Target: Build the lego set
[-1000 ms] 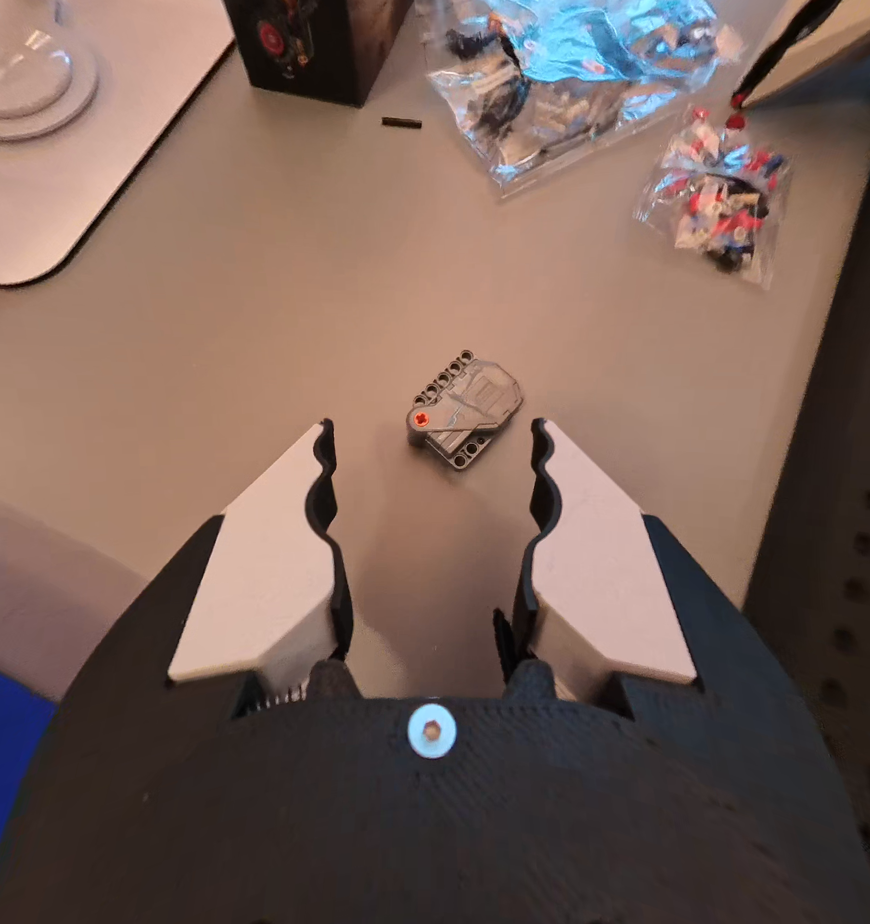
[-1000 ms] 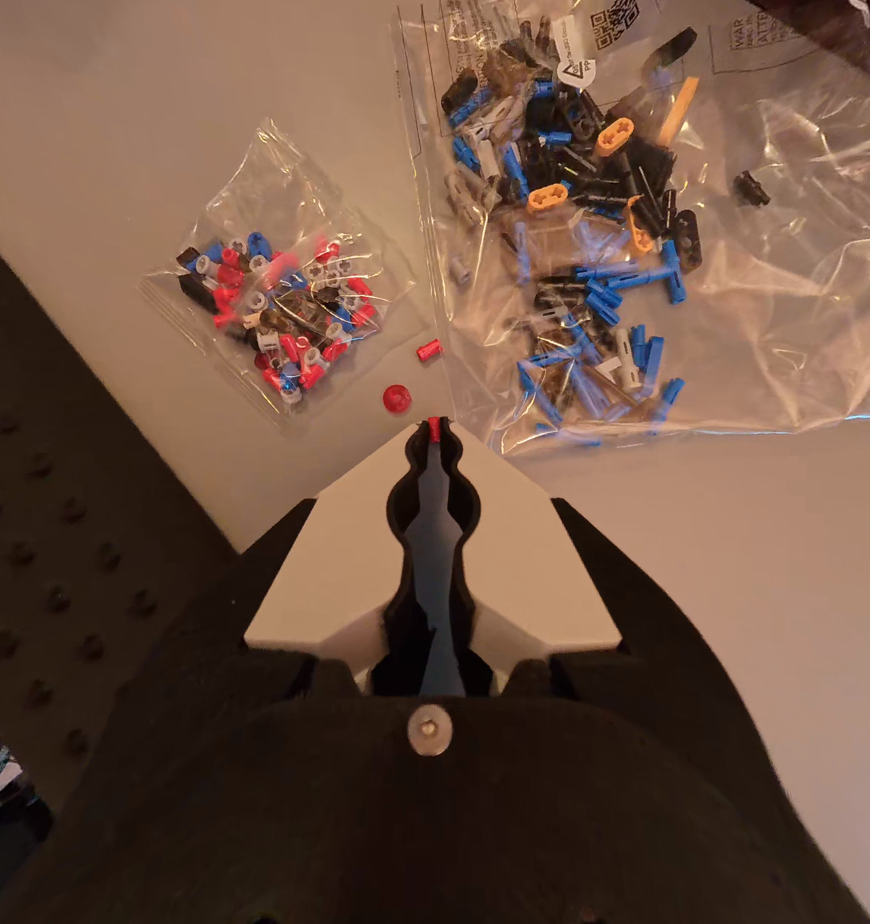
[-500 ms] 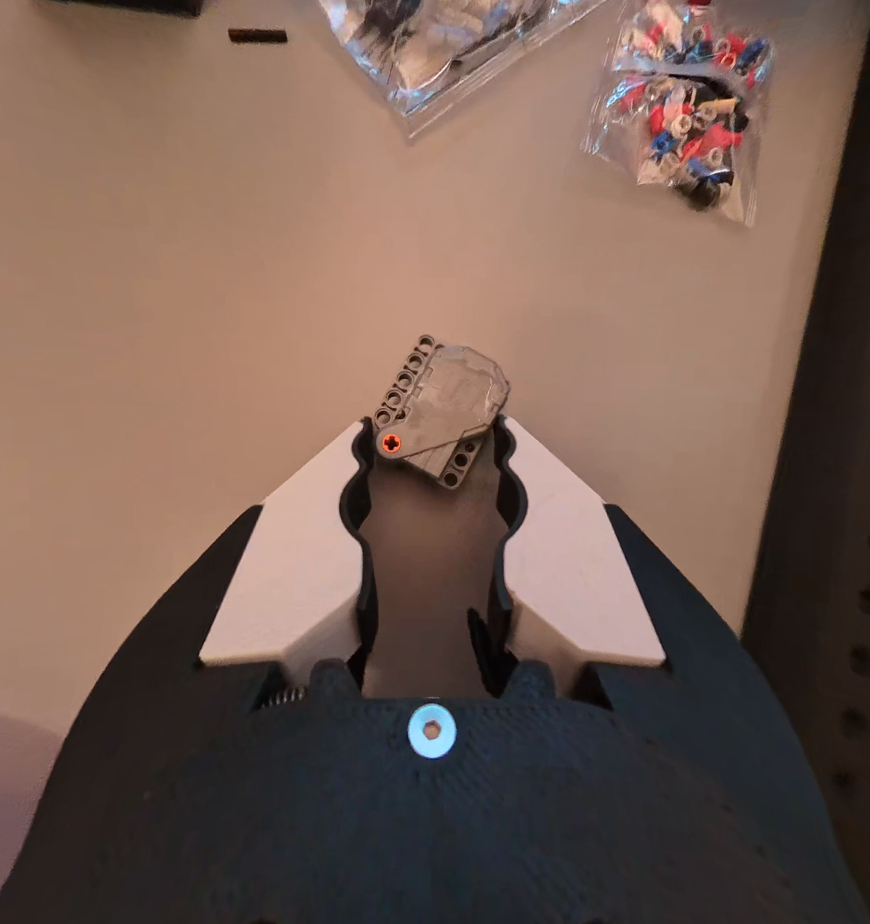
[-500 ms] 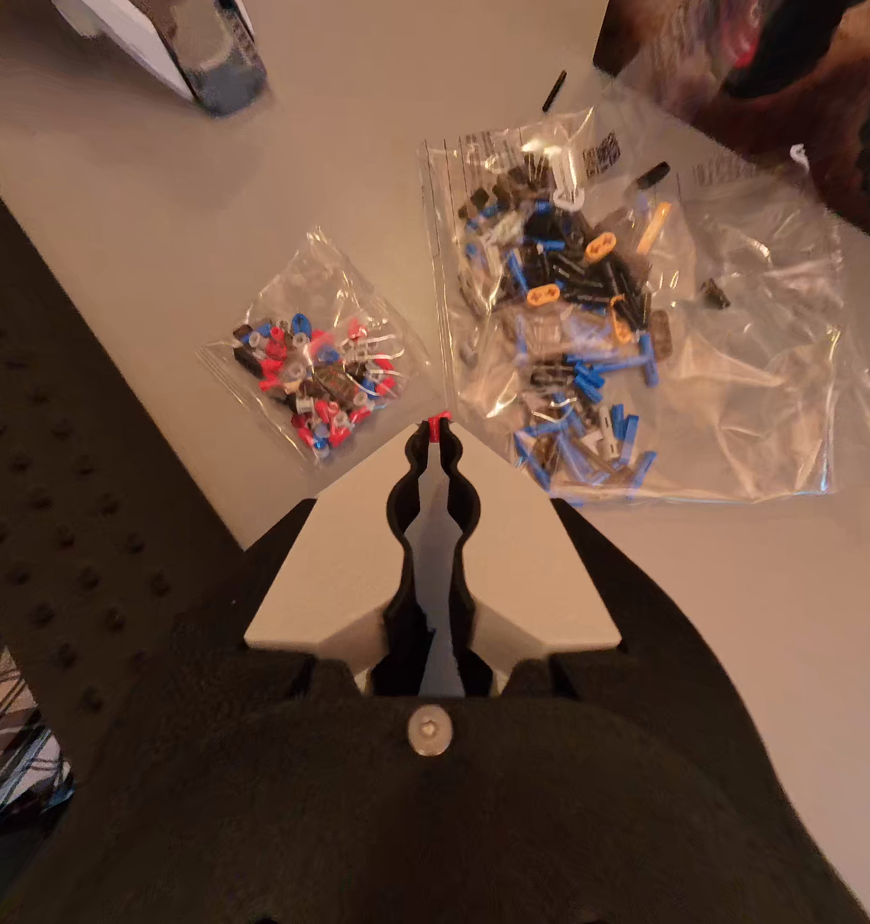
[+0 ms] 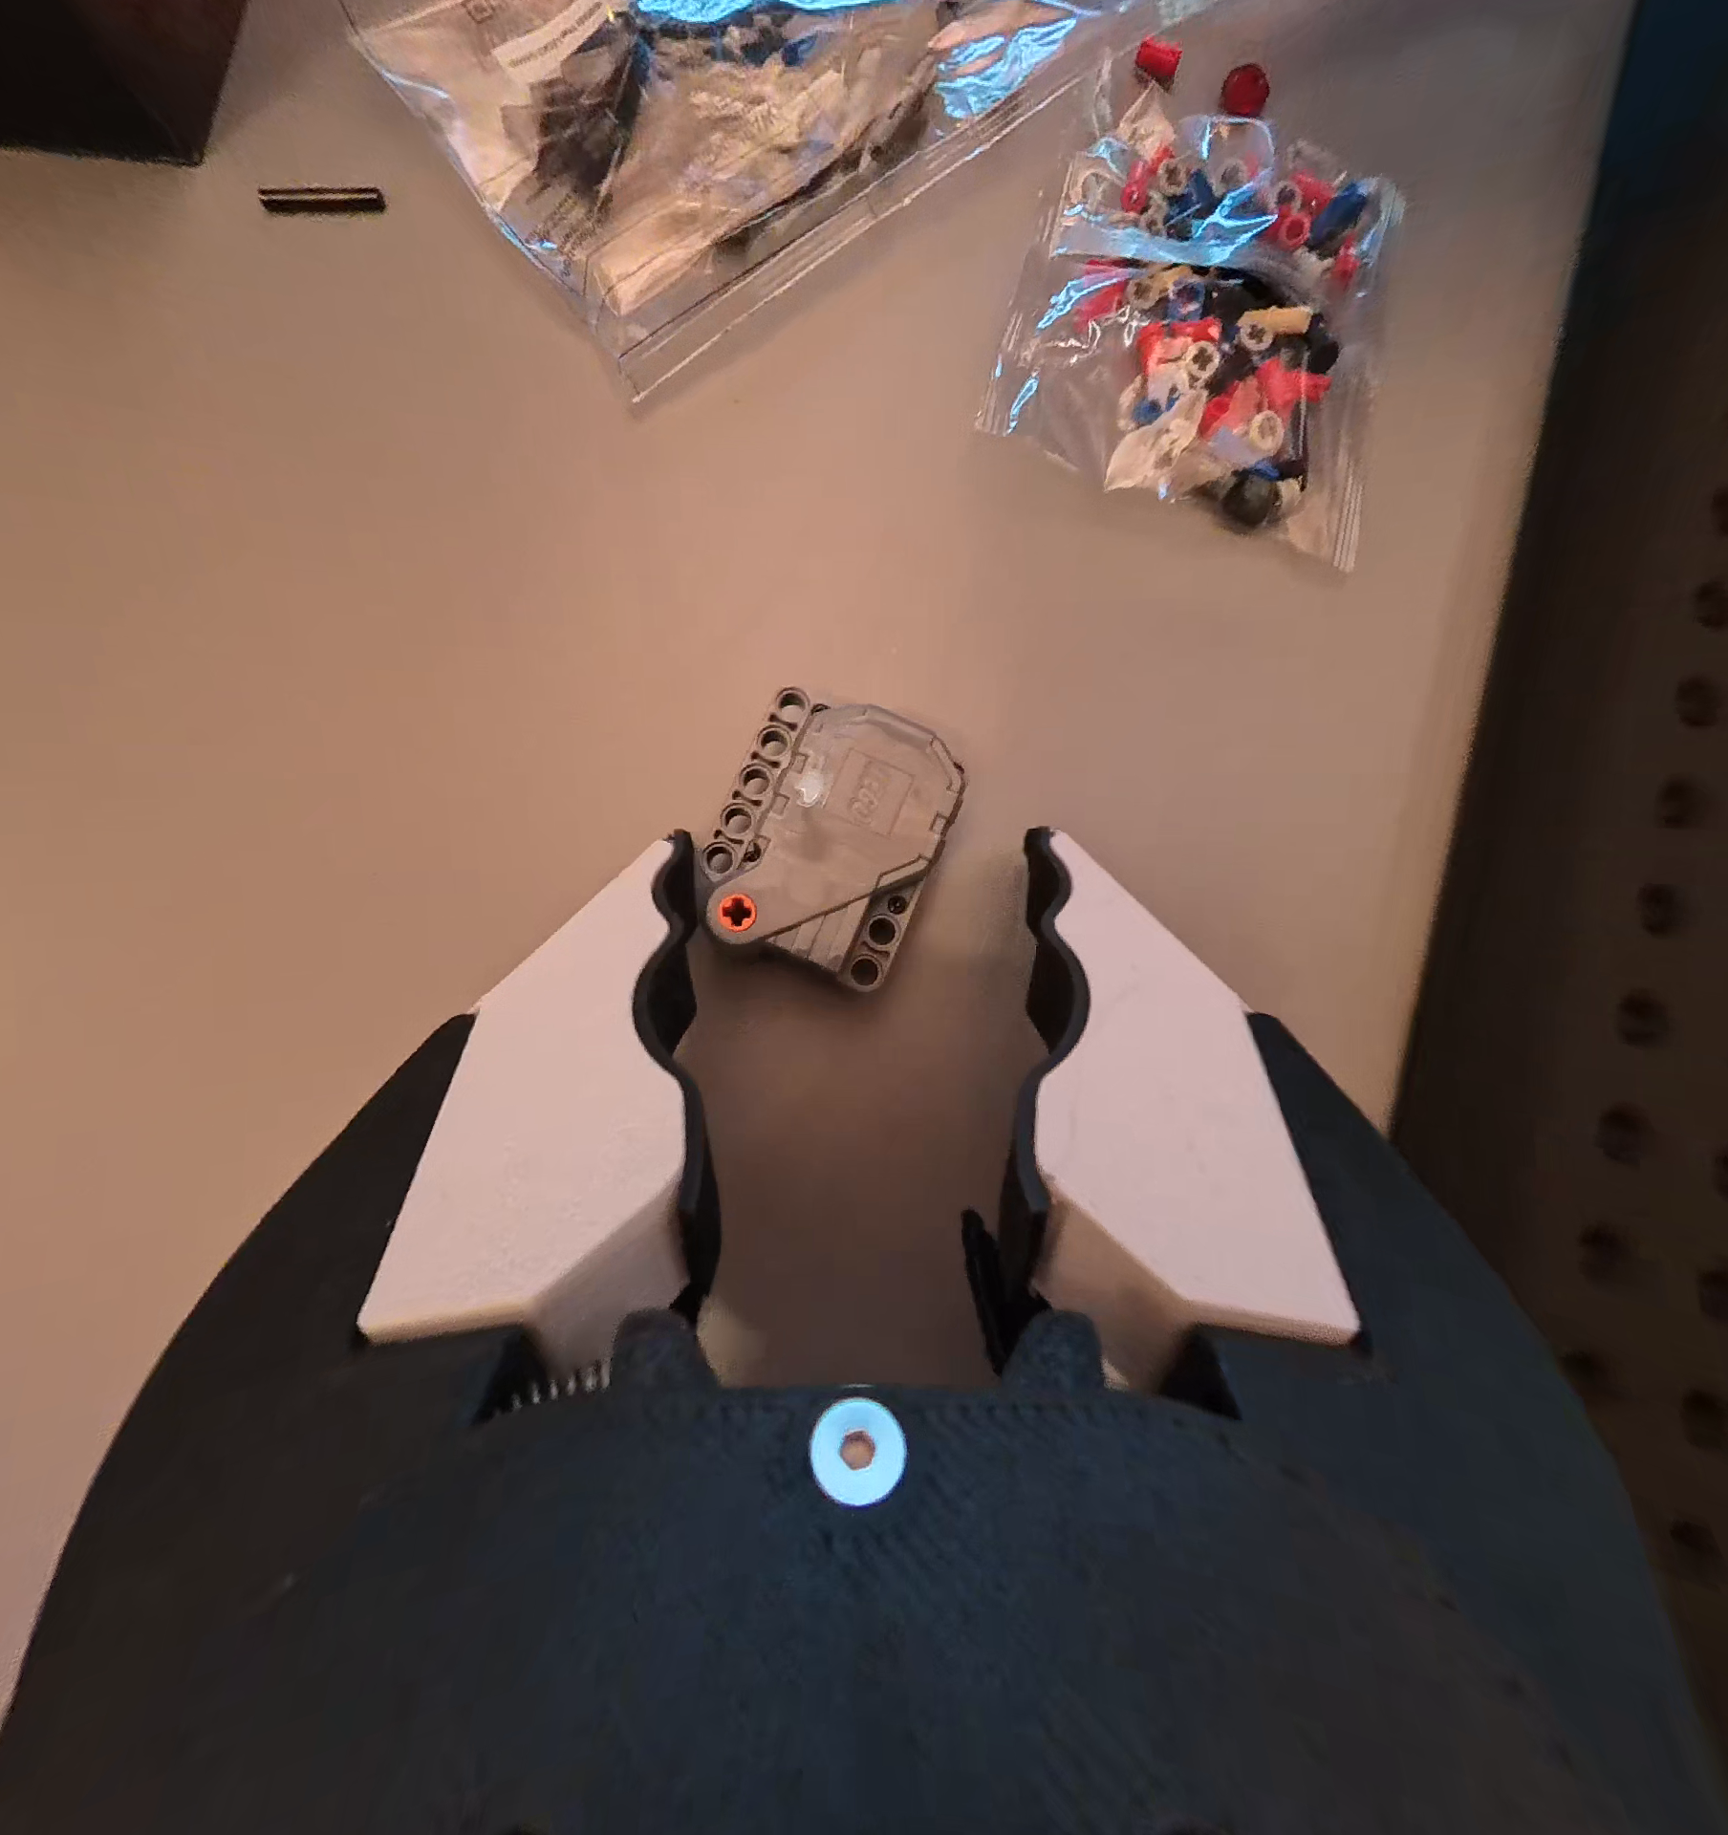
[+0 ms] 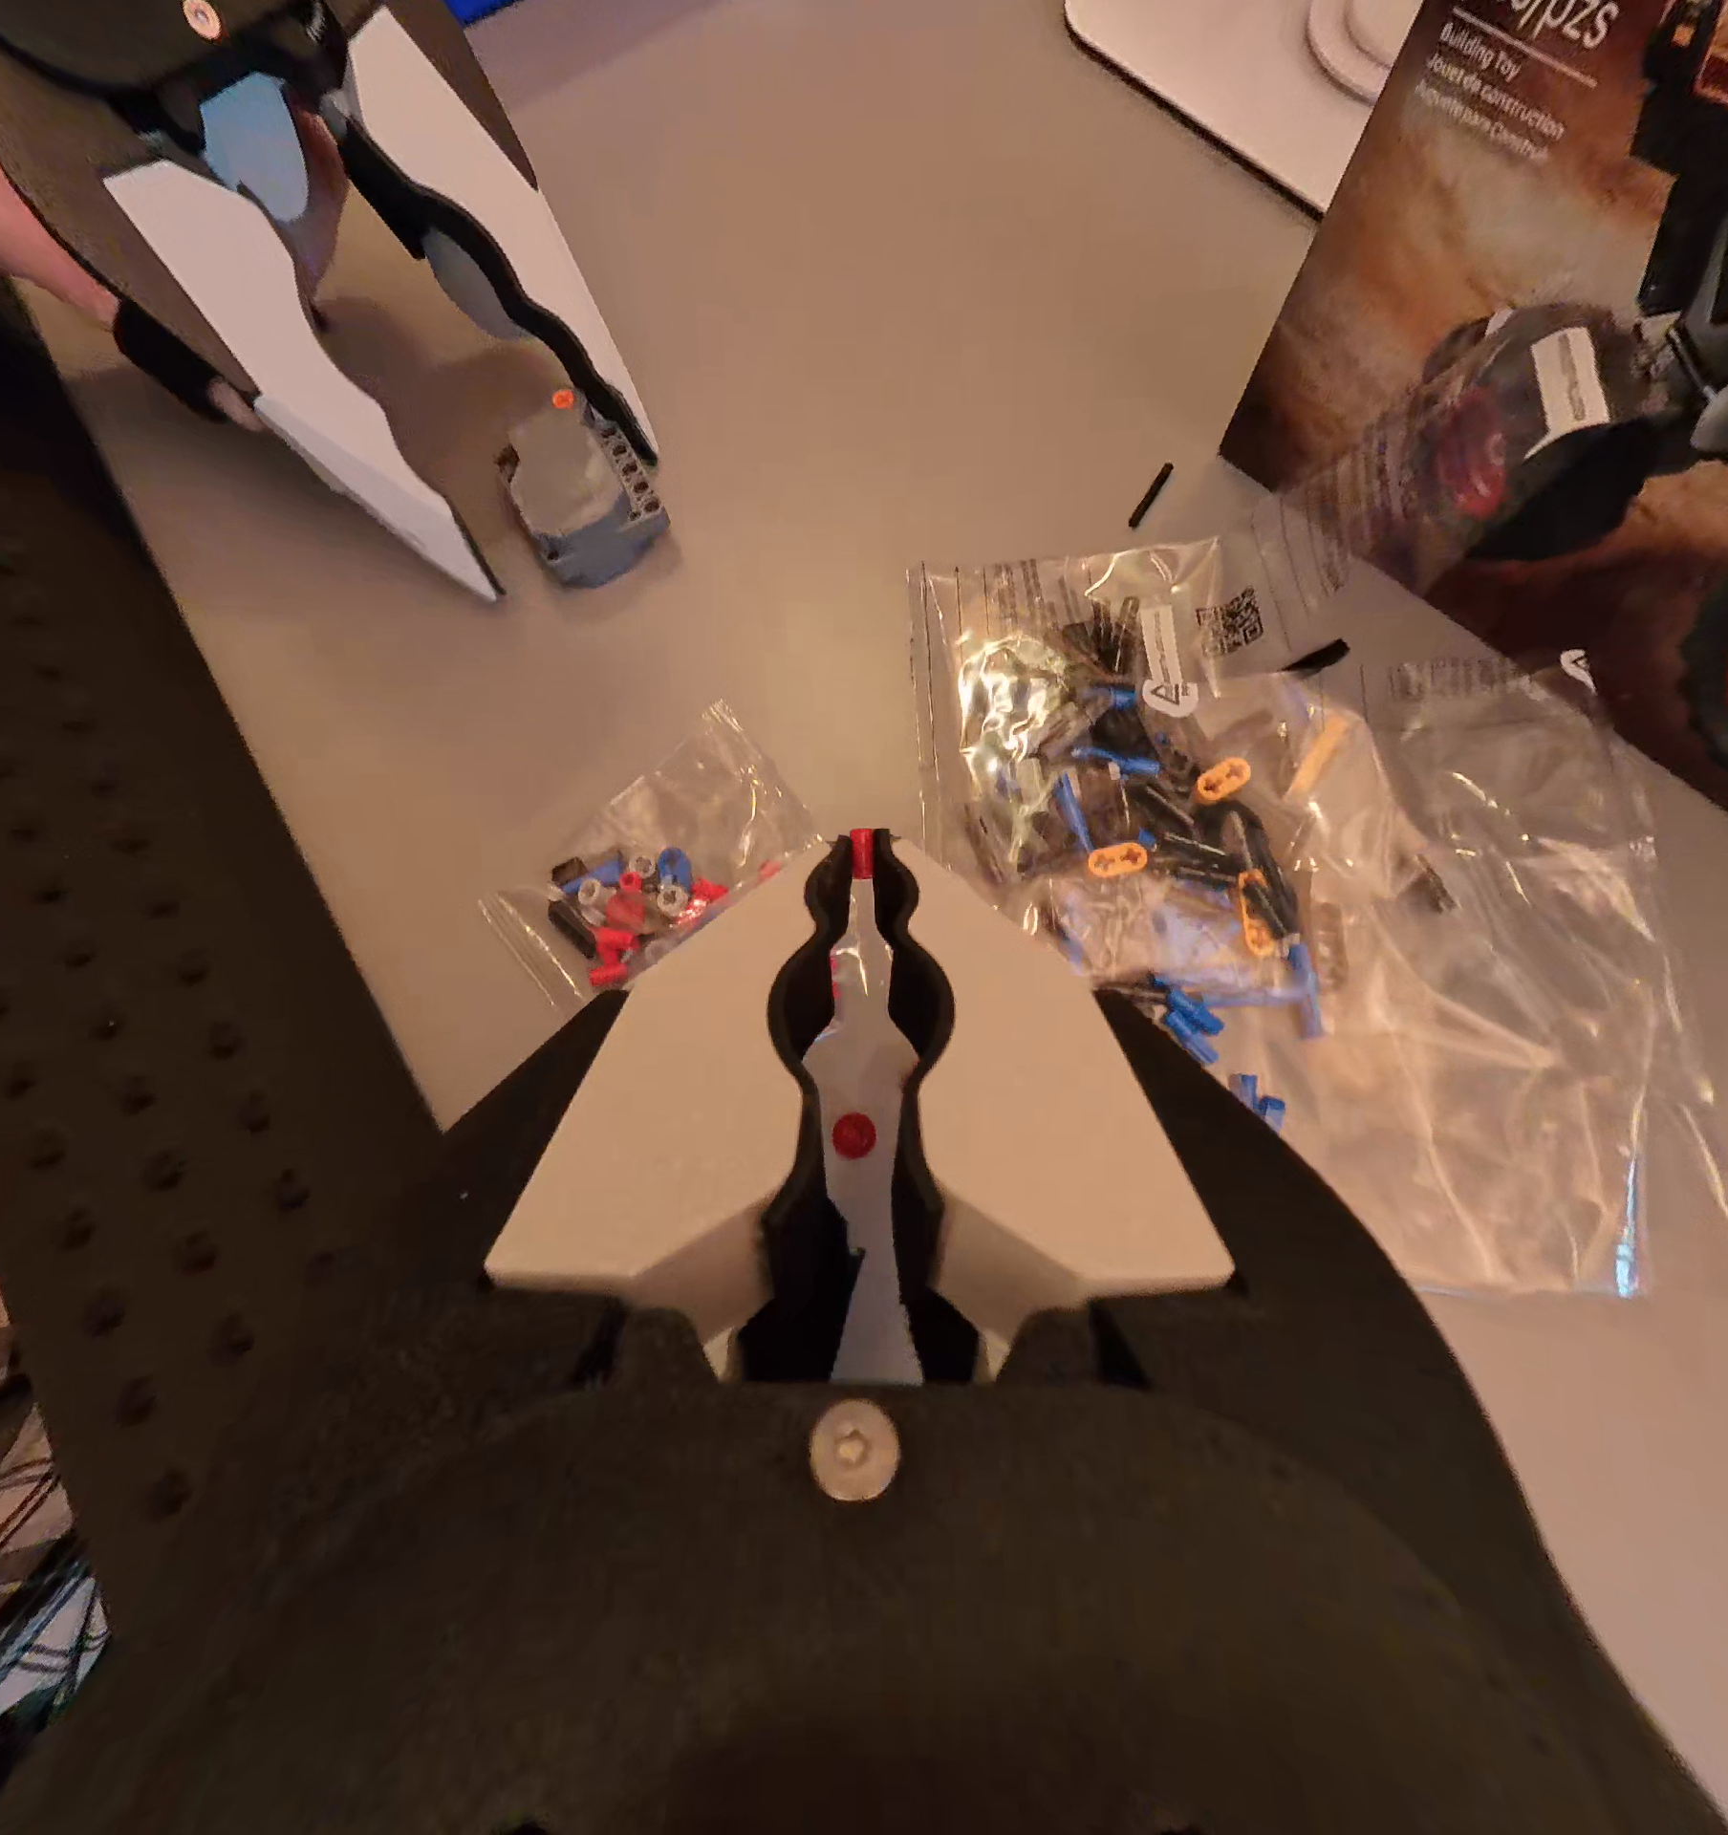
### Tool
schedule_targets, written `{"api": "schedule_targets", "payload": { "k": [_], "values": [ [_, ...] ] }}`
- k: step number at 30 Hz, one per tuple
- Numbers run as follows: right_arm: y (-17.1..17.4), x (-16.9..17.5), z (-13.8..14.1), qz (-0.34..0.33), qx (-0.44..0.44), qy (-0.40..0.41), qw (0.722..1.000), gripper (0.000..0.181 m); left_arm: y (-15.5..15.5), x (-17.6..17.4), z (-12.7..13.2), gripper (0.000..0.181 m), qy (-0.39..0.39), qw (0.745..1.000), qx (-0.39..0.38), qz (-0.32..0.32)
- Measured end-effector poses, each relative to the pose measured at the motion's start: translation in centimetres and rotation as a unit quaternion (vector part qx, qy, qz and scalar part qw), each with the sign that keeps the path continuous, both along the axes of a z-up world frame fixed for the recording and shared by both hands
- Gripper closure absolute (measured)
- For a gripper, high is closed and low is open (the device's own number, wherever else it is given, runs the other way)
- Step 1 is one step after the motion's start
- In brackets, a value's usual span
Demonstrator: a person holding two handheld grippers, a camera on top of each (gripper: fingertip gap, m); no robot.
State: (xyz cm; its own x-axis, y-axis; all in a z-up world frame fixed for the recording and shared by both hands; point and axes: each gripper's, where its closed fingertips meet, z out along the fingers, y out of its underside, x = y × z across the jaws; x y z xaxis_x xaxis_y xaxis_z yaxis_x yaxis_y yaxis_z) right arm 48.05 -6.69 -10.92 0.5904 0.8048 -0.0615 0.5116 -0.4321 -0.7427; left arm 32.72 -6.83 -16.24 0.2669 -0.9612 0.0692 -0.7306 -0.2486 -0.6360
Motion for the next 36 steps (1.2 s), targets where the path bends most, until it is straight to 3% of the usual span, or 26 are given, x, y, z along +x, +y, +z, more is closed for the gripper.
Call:
{"api": "schedule_targets", "payload": {
  "k": [7, 12, 21, 25, 28, 30, 32, 33, 36],
  "values": [
    [0.5, -0.6, 0.1, 0.000, 0.000, 0.022, 1.000, 0.180, 0.6, -1.7, 1.7, 0.115, -0.033, 0.999, -0.008, -0.009],
    [0.4, -0.6, -0.2, 0.001, -0.006, 0.033, 0.999, 0.180, 0.8, -2.9, 1.4, 0.119, -0.016, 0.999, -0.002, -0.028],
    [0.7, -0.6, -0.6, 0.002, -0.010, 0.039, 0.999, 0.180, 0.1, -1.0, 1.3, 0.122, 0.005, 0.995, 0.057, -0.078],
    [0.7, -0.6, -0.7, 0.002, -0.010, 0.045, 0.999, 0.180, 0.2, -0.7, 0.4, 0.143, 0.042, 0.989, 0.105, -0.100],
    [0.7, -0.5, -0.7, 0.002, -0.008, 0.046, 0.999, 0.180, -0.7, -0.3, 0.7, 0.143, 0.034, 0.993, 0.047, -0.101],
    [0.7, -0.4, -0.5, 0.003, -0.006, 0.049, 0.999, 0.180, -3.4, 0.3, 2.0, 0.143, -0.023, 0.986, -0.120, -0.113],
    [0.7, -0.4, -0.4, 0.004, -0.006, 0.052, 0.999, 0.180, -4.9, 0.4, 3.4, 0.143, -0.064, 0.957, -0.253, -0.124],
    [0.7, -0.4, -0.4, 0.004, -0.006, 0.054, 0.999, 0.180, -4.7, 0.3, 3.5, 0.143, -0.069, 0.950, -0.278, -0.122],
    [0.6, -0.4, -0.3, 0.006, -0.005, 0.057, 0.998, 0.180, -1.2, -0.3, 1.8, 0.129, -0.042, 0.967, -0.240, -0.070]
  ]
}}
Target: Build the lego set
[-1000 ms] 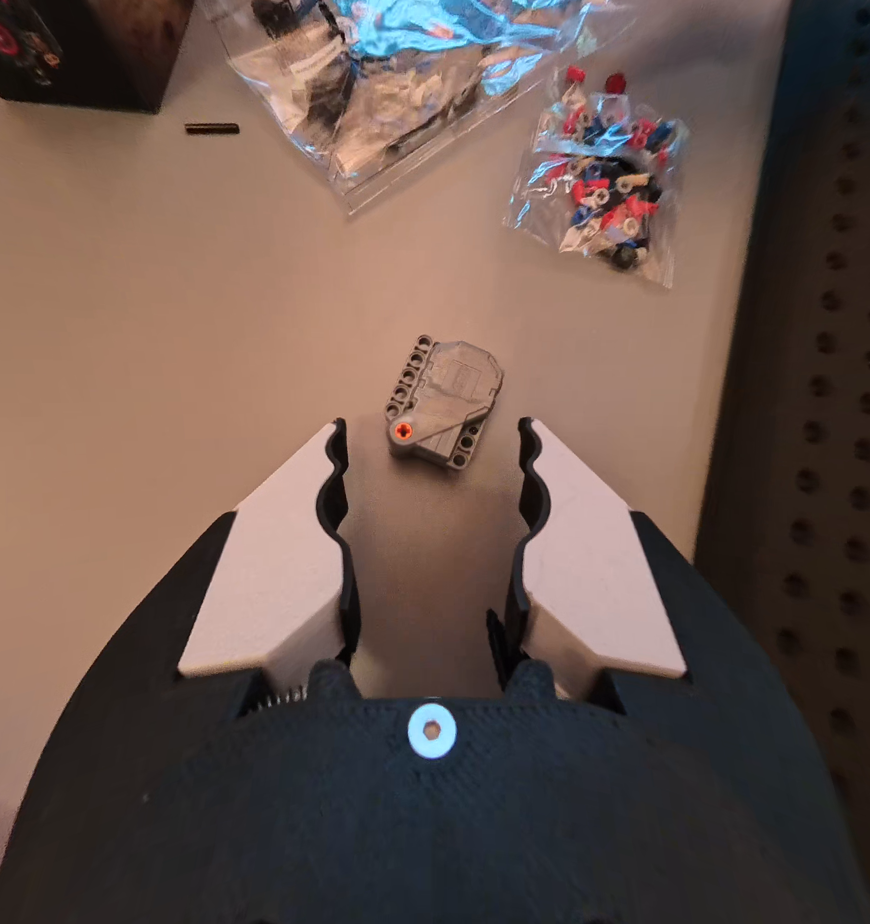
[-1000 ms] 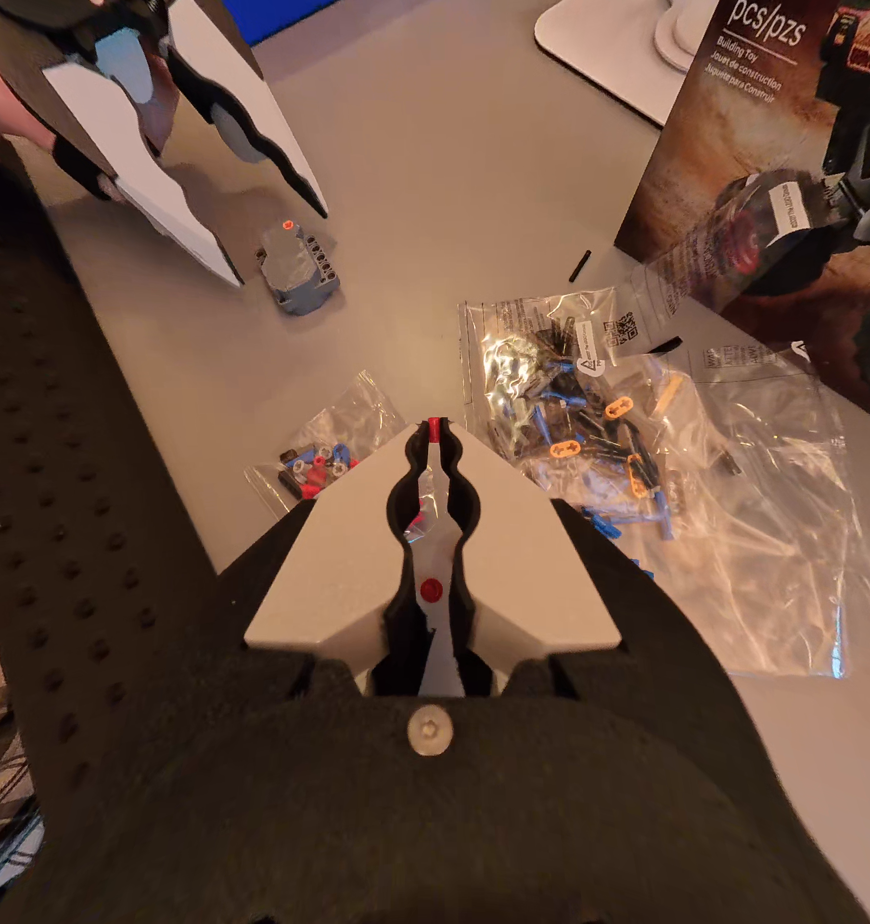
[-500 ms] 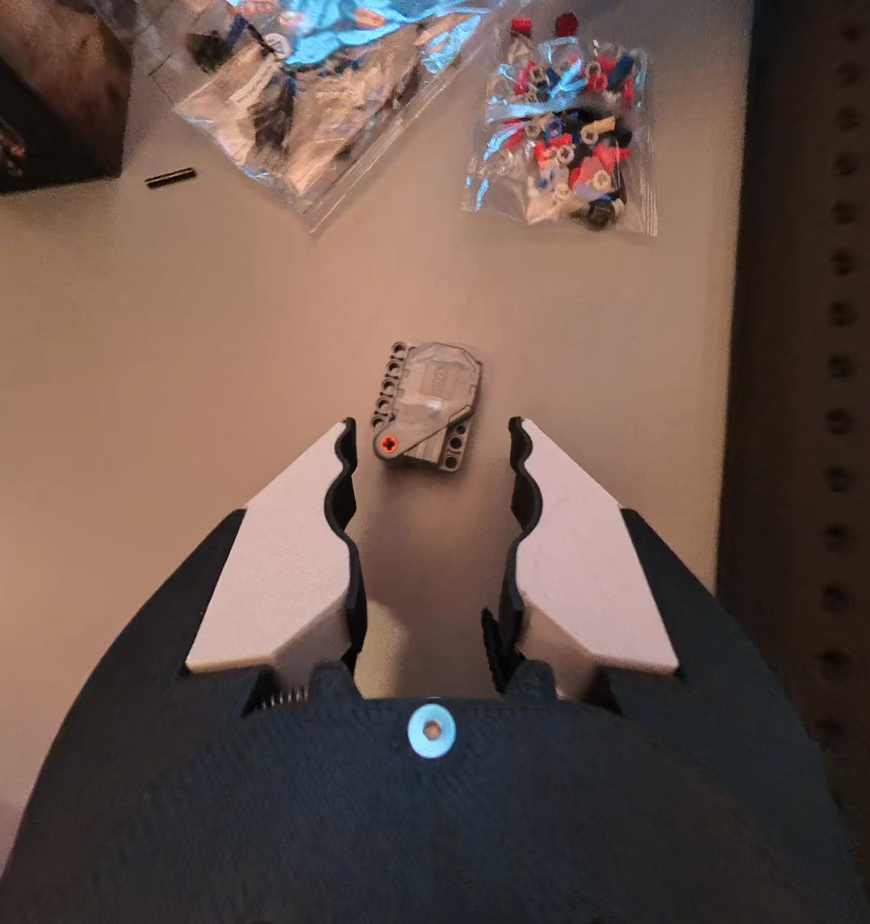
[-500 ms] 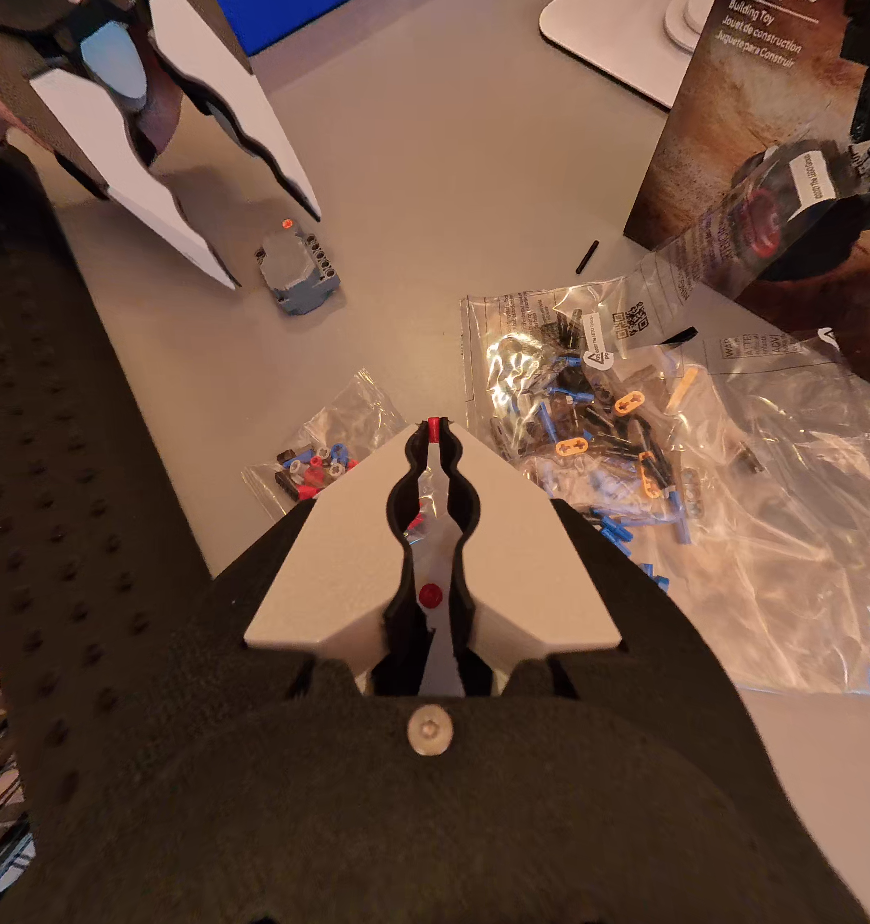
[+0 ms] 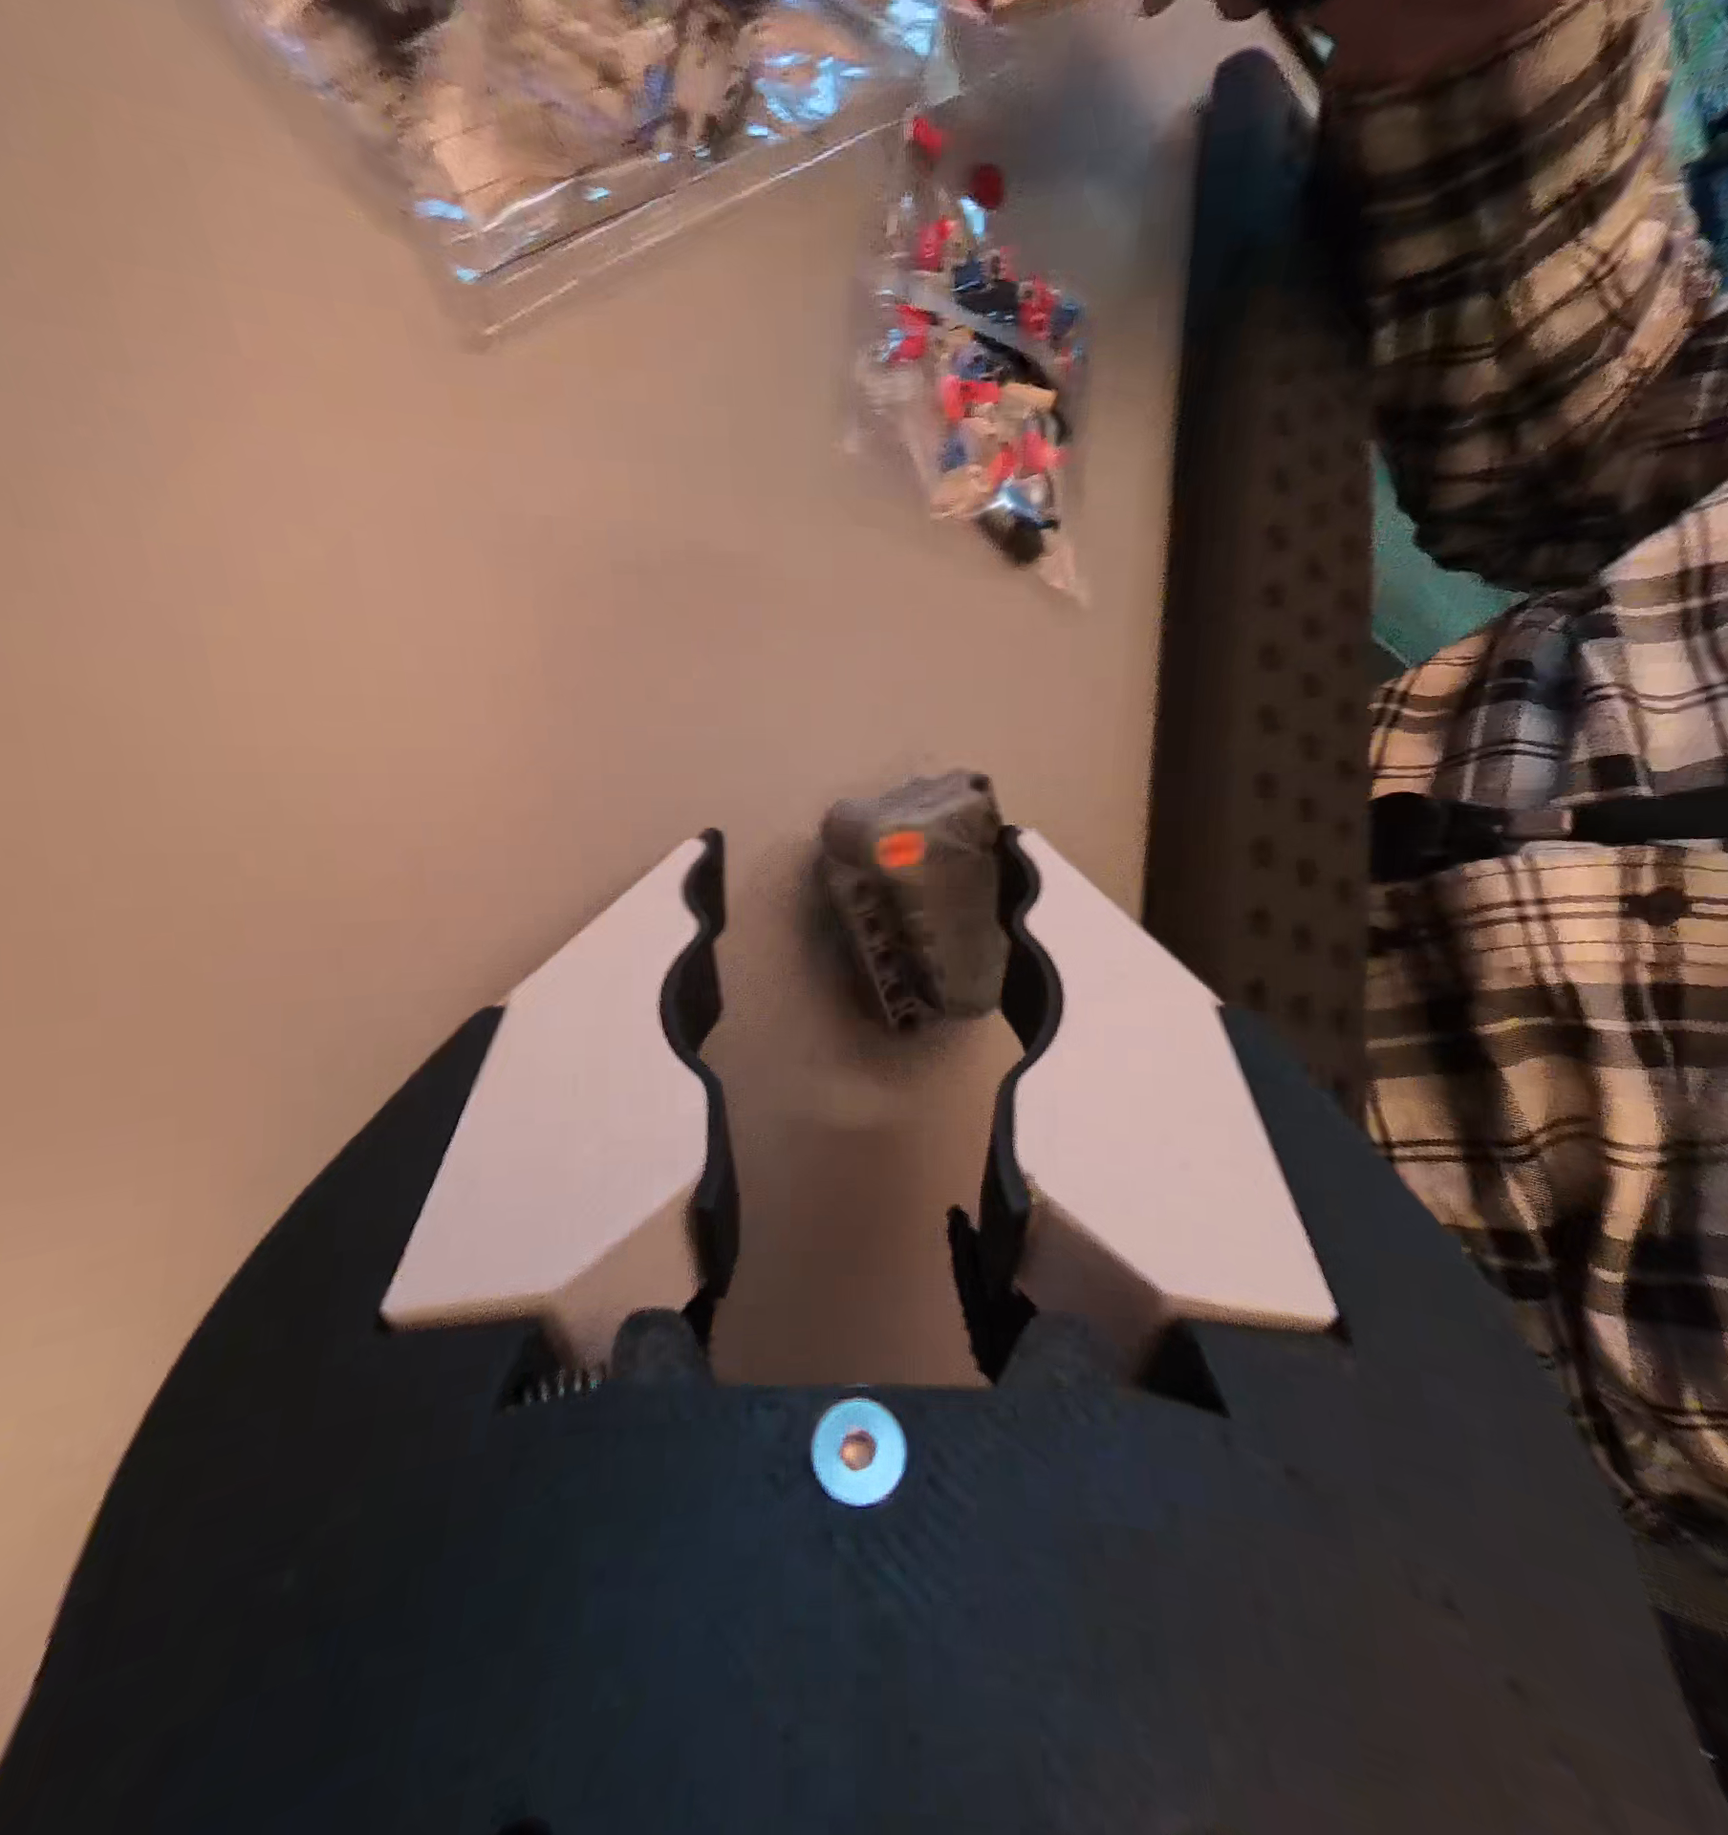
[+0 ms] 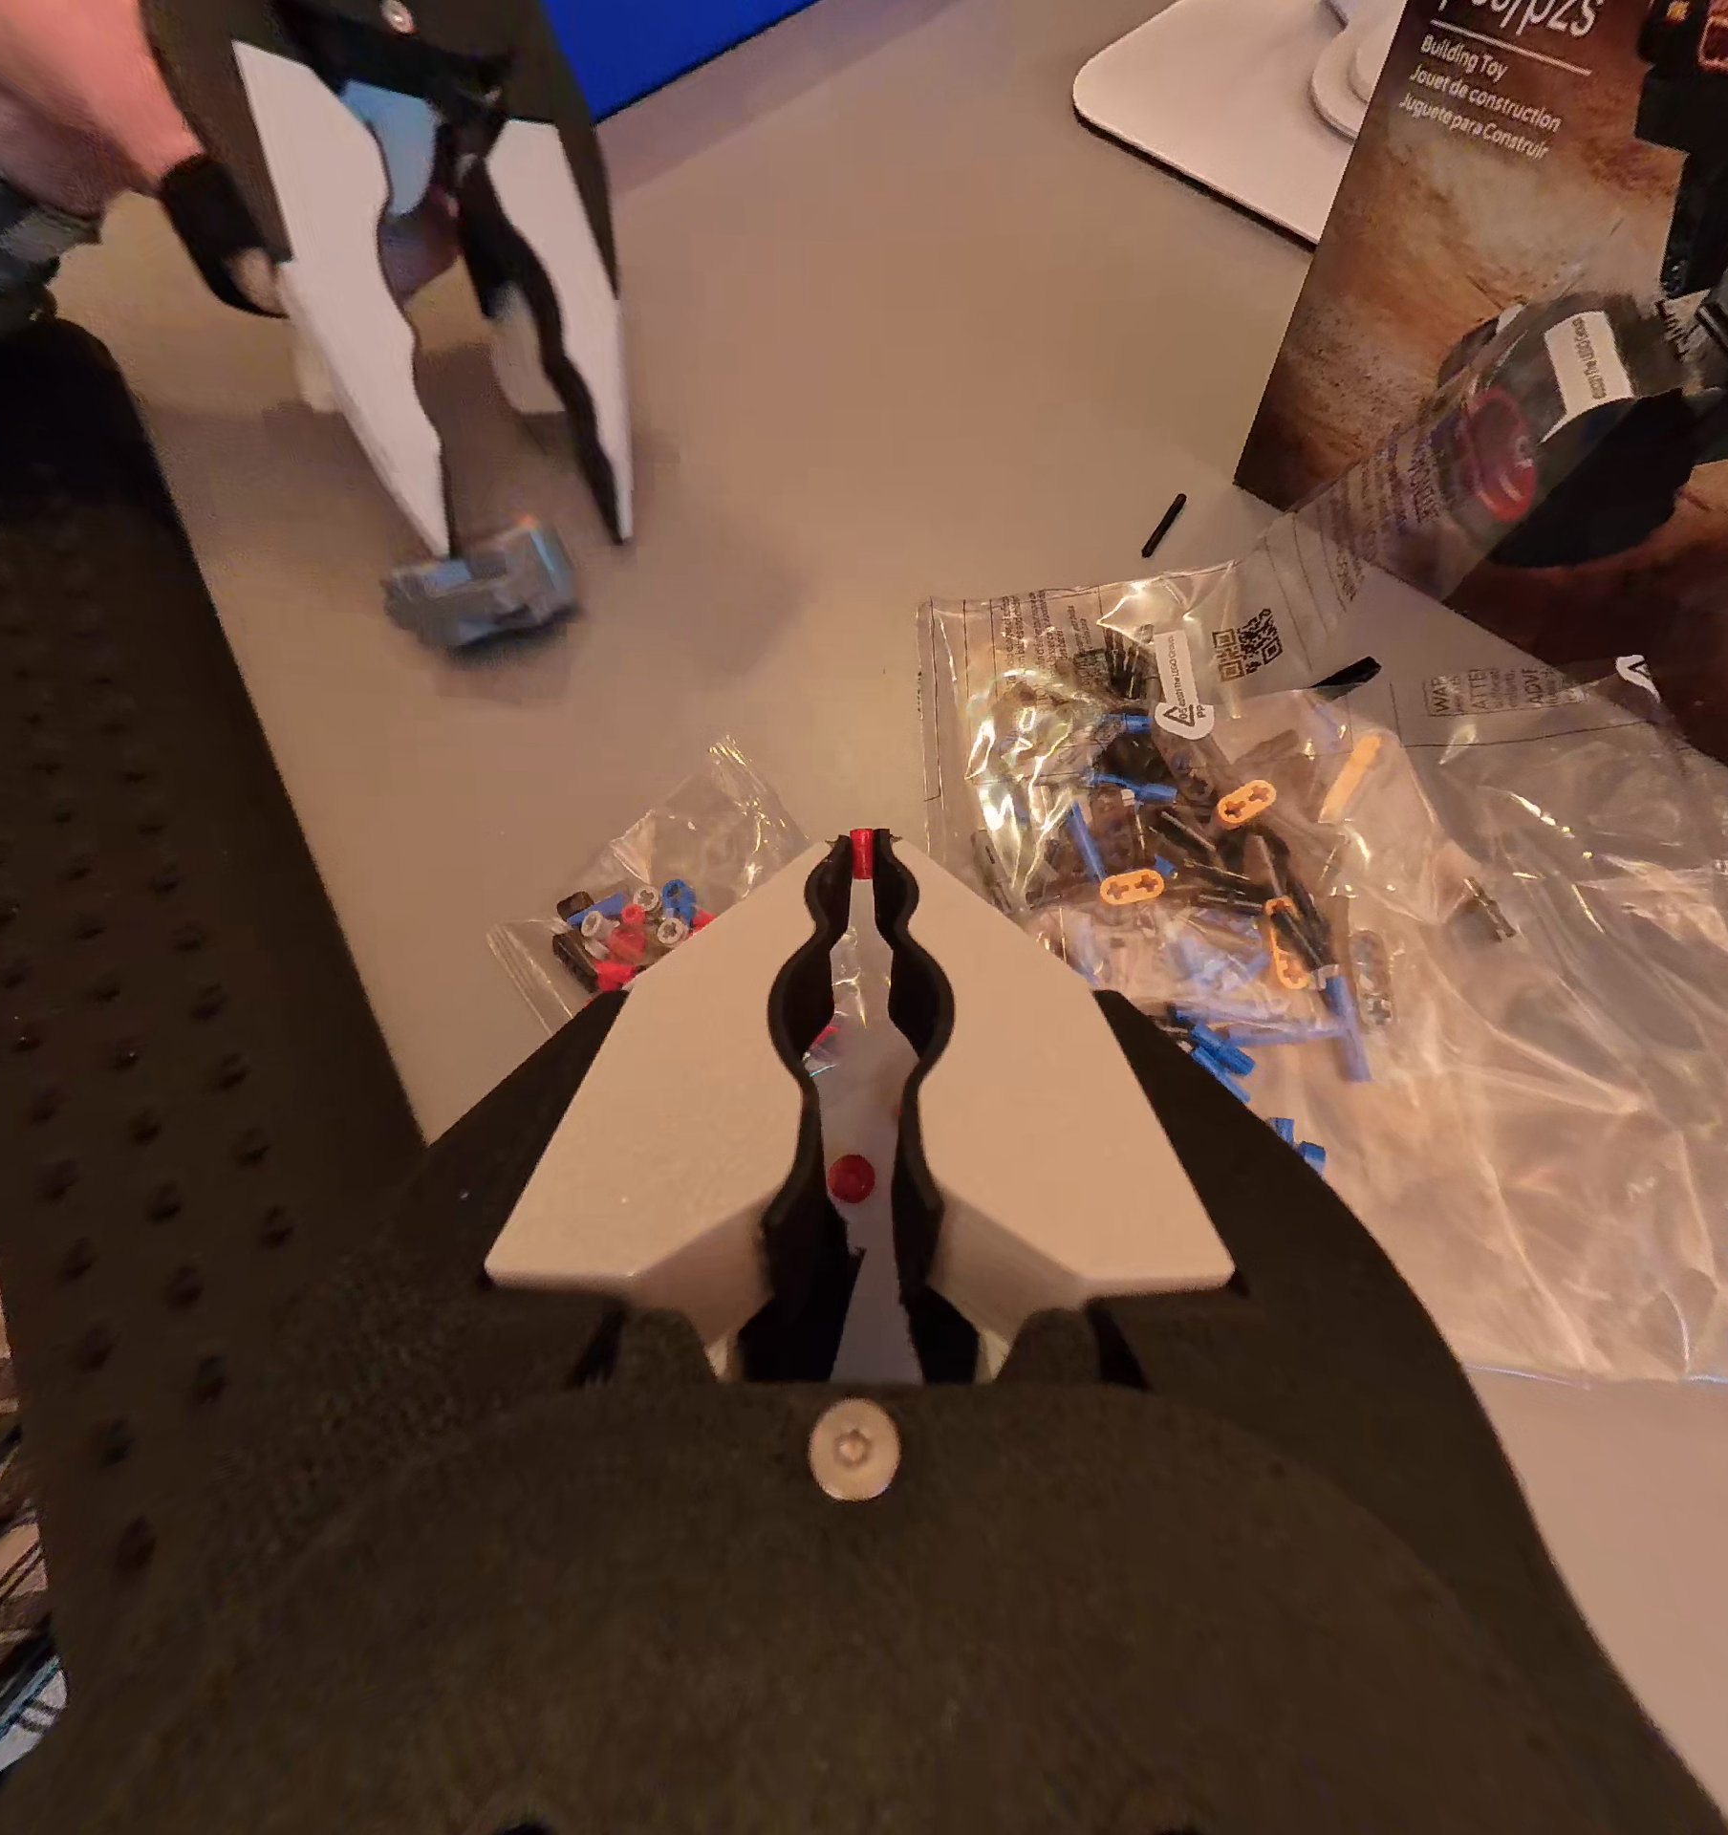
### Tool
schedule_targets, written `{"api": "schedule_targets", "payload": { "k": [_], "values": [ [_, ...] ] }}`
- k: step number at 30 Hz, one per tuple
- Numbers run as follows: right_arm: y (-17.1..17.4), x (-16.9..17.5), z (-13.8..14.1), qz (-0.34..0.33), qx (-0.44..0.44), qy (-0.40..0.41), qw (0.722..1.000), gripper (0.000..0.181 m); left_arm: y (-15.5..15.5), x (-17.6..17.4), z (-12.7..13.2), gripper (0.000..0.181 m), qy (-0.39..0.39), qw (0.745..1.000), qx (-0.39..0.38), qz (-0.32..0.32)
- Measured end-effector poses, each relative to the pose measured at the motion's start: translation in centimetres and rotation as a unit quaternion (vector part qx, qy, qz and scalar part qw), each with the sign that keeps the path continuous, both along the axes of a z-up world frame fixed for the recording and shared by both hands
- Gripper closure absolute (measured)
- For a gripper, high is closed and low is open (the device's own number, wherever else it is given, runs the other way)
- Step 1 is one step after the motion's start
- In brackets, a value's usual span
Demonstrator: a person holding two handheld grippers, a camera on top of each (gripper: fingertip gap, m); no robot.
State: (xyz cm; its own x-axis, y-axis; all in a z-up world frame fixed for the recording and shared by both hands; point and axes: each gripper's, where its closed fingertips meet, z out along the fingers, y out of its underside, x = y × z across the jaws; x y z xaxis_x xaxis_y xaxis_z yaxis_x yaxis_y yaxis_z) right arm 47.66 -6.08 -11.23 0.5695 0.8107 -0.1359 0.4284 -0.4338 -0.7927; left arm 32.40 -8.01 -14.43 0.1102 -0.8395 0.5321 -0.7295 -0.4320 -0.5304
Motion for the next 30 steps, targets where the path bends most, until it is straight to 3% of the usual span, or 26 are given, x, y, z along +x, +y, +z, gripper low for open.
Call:
{"api": "schedule_targets", "payload": {
  "k": [3, 6, 13, 17, 21, 24, 30],
  "values": [
    [0.0, 0.2, 0.0, -0.002, 0.000, 0.004, 1.000, 0.180, 2.5, 0.0, -0.4, 0.120, 0.008, 0.998, 0.049, 0.027],
    [0.1, 0.3, 0.1, -0.003, 0.001, 0.008, 1.000, 0.180, 4.7, -0.3, 0.9, 0.128, -0.027, 0.994, 0.087, 0.066],
    [-0.1, 0.3, 0.2, 0.001, 0.003, 0.013, 1.000, 0.180, 1.6, -3.4, 1.9, 0.130, 0.001, 0.988, 0.156, 0.004],
    [-0.2, -0.2, 0.1, 0.012, 0.001, 0.009, 1.000, 0.180, -0.1, -4.1, 0.2, 0.124, 0.049, 0.970, 0.233, -0.051],
    [-0.3, -0.5, -0.1, 0.015, -0.001, 0.007, 1.000, 0.180, -0.6, -3.2, -1.2, 0.141, 0.060, 0.949, 0.298, -0.077],
    [-0.5, -0.7, 0.1, 0.017, 0.005, 0.010, 1.000, 0.180, -1.1, -2.7, -1.1, 0.142, 0.049, 0.956, 0.281, -0.074],
    [-1.2, -2.0, -1.0, 0.052, 0.012, -0.032, 0.998, 0.180, -0.6, -1.8, 0.0, 0.142, 0.007, 0.991, 0.135, -0.004]
  ]
}}
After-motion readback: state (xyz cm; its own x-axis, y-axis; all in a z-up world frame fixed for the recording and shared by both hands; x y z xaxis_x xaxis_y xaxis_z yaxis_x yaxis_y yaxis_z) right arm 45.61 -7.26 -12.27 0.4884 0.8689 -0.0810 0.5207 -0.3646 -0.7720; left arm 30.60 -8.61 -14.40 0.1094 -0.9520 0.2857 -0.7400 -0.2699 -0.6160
